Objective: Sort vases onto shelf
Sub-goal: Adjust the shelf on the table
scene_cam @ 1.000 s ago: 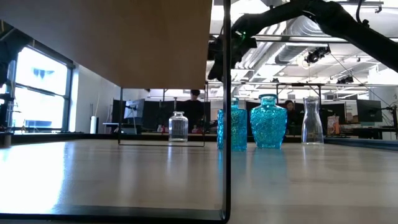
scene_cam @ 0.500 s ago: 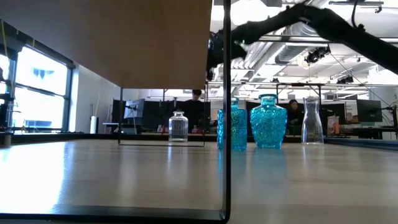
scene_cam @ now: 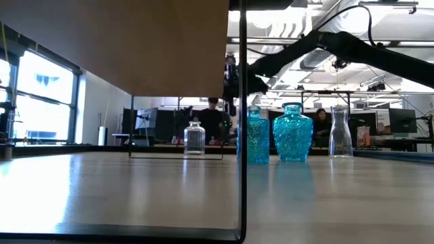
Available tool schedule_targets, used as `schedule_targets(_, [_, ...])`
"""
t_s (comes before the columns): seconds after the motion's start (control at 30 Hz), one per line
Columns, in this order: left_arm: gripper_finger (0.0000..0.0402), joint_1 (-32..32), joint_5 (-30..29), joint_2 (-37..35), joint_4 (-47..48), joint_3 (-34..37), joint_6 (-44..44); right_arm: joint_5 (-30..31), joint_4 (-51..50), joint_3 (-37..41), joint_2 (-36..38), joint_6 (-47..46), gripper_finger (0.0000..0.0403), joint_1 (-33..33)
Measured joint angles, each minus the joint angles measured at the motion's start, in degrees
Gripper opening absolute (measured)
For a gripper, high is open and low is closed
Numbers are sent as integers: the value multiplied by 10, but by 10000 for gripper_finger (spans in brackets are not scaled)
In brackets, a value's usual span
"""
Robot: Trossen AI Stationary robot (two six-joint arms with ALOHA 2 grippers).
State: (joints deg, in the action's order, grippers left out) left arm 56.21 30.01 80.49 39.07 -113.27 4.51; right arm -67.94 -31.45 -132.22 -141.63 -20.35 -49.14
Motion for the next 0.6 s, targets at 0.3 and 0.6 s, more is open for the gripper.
schedule_targets(0.3, [0,-34,-23,3,0,1,-13,-10,-16,0,2,15,0,2])
schedule_targets(0.6, [0,-49,-23,3,-1,1,-13,20,-232,0,5,276,0,8])
